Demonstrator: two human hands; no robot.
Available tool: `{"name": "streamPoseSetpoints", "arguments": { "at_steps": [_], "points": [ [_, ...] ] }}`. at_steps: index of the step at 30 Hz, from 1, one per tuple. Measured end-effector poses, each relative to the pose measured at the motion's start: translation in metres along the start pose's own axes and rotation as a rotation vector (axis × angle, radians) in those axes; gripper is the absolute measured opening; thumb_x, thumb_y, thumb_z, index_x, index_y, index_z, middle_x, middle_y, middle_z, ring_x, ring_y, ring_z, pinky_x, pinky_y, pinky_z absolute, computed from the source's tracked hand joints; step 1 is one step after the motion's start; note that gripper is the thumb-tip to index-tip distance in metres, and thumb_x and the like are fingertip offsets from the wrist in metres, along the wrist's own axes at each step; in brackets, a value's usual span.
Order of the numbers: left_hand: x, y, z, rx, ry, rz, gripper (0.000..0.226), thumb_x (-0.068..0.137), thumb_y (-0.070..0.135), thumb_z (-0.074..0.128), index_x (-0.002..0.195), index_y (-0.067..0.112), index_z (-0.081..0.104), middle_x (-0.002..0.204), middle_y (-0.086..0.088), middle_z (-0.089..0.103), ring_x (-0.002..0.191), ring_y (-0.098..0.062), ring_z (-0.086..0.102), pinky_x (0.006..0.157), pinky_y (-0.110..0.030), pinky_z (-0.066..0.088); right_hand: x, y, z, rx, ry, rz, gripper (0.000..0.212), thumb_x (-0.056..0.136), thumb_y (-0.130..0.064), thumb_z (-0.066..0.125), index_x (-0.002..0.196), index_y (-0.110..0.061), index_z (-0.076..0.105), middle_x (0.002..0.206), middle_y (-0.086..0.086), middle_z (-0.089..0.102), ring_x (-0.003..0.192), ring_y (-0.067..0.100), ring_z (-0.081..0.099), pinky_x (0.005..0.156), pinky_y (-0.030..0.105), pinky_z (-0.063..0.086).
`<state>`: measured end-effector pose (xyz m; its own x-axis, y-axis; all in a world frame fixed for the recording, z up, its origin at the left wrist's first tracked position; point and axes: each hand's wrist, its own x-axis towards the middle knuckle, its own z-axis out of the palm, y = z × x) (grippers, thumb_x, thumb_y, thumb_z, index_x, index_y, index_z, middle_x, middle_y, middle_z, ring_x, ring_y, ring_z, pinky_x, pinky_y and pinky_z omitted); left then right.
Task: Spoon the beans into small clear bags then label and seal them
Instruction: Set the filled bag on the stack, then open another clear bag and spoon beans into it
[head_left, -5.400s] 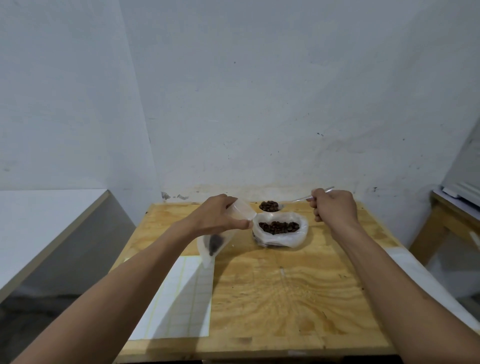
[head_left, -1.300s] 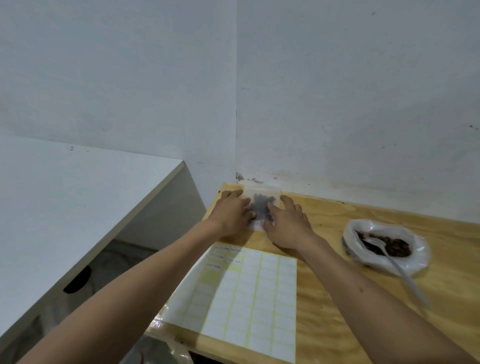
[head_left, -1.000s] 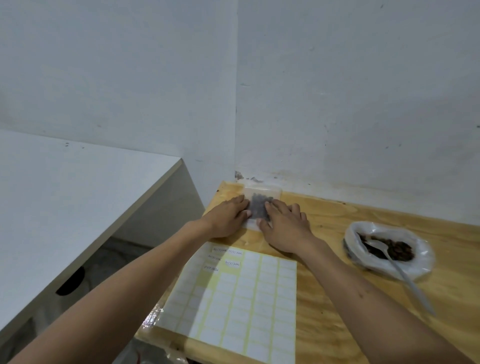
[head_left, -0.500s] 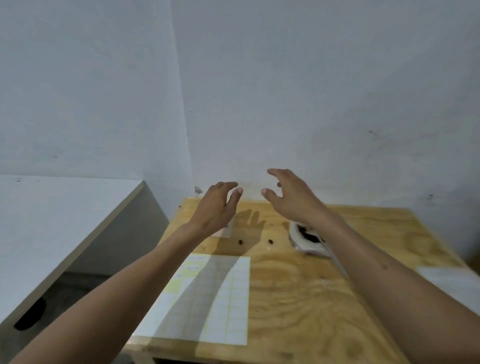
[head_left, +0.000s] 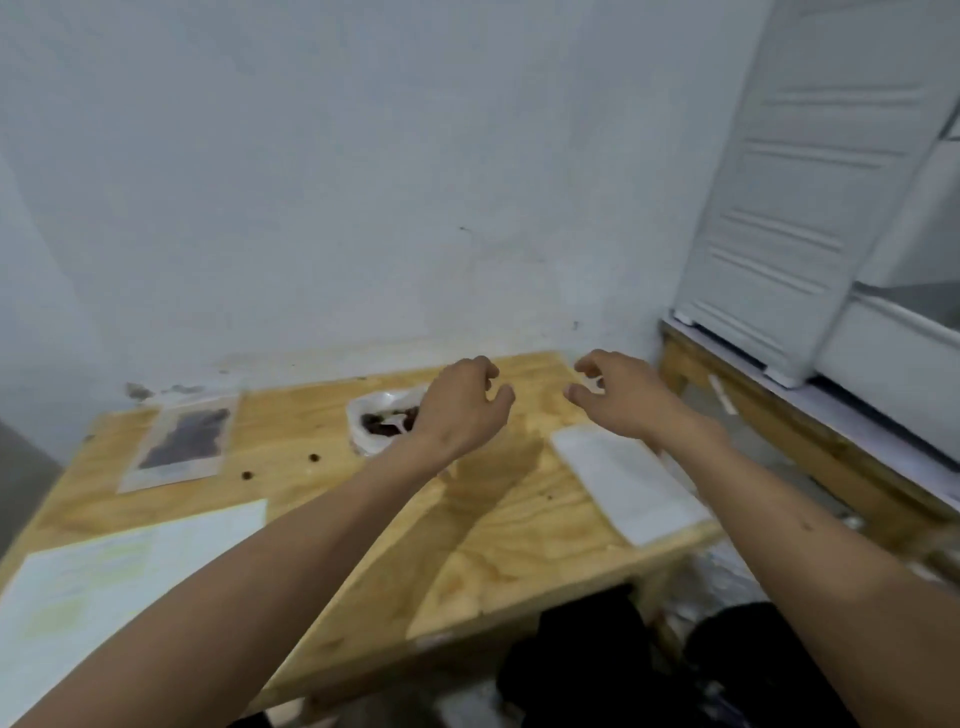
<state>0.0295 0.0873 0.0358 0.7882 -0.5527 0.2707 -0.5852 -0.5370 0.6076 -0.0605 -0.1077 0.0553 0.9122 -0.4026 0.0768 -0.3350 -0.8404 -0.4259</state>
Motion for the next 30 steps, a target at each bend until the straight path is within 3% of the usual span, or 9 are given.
{"name": "streamPoseSetpoints", "arguments": {
  "at_steps": [3,5,6,8,13,16,21,26,30],
  "points": [
    [0.002,0.022,0.033,0.099,-0.157,-0.004,0.046,0.1,0.04,0.056,0.129,0.004,0.06,0.123,-0.01,0.065,0.113,-0.028,0.061,0.085,-0.034,0.047,-0.017,0.044,-0.004,-0.015,-0.031,0.124,0.051,0.096,-0.05,0.062,0.133,-0.015,0.059,0.132,0.004,0.062,0.122,0.024,0.058,0.094,0.034,0.047],
    [0.002,0.032,0.053,0.171,-0.28,-0.055,0.049,0.099,0.046,0.057,0.125,0.004,0.059,0.123,-0.011,0.062,0.113,-0.029,0.059,0.086,-0.038,0.05,-0.027,0.067,0.0,-0.009,-0.079,0.206,0.03,0.095,-0.053,0.061,0.108,-0.025,0.062,0.106,-0.004,0.061,0.107,0.022,0.058,0.081,0.032,0.049],
    [0.002,0.034,0.062,0.202,-0.34,-0.083,0.051,0.098,0.05,0.058,0.122,0.005,0.058,0.123,-0.011,0.06,0.111,-0.029,0.059,0.084,-0.039,0.05,-0.032,0.075,0.004,-0.008,-0.098,0.229,0.025,0.094,-0.054,0.061,0.087,-0.032,0.053,0.089,-0.009,0.052,0.093,0.019,0.055,0.068,0.027,0.044],
    [0.001,0.038,0.077,0.251,-0.412,-0.127,0.052,0.093,0.059,0.061,0.109,0.01,0.056,0.121,-0.01,0.055,0.108,-0.027,0.057,0.077,-0.035,0.045,-0.04,0.084,0.013,-0.027,-0.134,0.258,0.042,0.094,-0.056,0.059,0.071,-0.031,0.035,0.075,-0.01,0.038,0.074,0.015,0.046,0.055,0.026,0.031],
    [-0.005,0.041,0.091,0.33,-0.398,-0.13,0.056,0.083,0.062,0.072,0.101,0.011,0.058,0.124,-0.01,0.046,0.11,-0.03,0.054,0.083,-0.035,0.042,-0.047,0.086,0.023,-0.111,-0.112,0.236,0.05,0.094,-0.048,0.063,0.063,-0.018,0.038,0.067,0.0,0.042,0.065,0.018,0.044,0.052,0.03,0.029],
    [-0.005,0.039,0.094,0.262,-0.369,-0.153,0.064,0.078,0.06,0.077,0.111,0.009,0.059,0.125,-0.011,0.048,0.109,-0.031,0.055,0.088,-0.038,0.047,-0.048,0.083,0.023,-0.076,-0.034,0.259,0.05,0.09,-0.045,0.068,0.061,-0.016,0.04,0.062,0.0,0.042,0.059,0.019,0.044,0.05,0.031,0.029],
    [-0.01,0.035,0.094,0.13,-0.271,-0.16,0.087,0.073,0.052,0.085,0.136,0.008,0.046,0.131,-0.011,0.051,0.119,-0.032,0.054,0.098,-0.044,0.049,-0.051,0.076,0.018,0.036,0.148,0.324,0.025,0.088,-0.039,0.076,0.073,-0.022,0.067,0.086,-0.001,0.069,0.084,0.023,0.063,0.068,0.032,0.043],
    [-0.014,0.027,0.098,-0.161,-0.114,-0.193,0.05,0.082,0.036,0.082,0.11,0.012,0.048,0.108,-0.004,0.057,0.093,-0.026,0.058,0.073,-0.038,0.05,-0.049,0.078,0.016,0.139,0.163,0.362,0.031,0.091,-0.037,0.074,0.092,-0.005,0.078,0.102,0.01,0.077,0.095,0.028,0.069,0.082,0.04,0.055],
    [-0.008,0.026,0.088,-0.618,0.034,-0.278,0.028,0.089,0.025,0.079,0.098,0.013,0.055,0.089,0.002,0.06,0.078,-0.016,0.059,0.066,-0.026,0.048,-0.048,0.074,0.002,0.43,0.14,0.333,0.018,0.091,-0.029,0.076,0.089,-0.011,0.079,0.09,0.0,0.076,0.089,0.017,0.069,0.07,0.024,0.05]
  ]
}}
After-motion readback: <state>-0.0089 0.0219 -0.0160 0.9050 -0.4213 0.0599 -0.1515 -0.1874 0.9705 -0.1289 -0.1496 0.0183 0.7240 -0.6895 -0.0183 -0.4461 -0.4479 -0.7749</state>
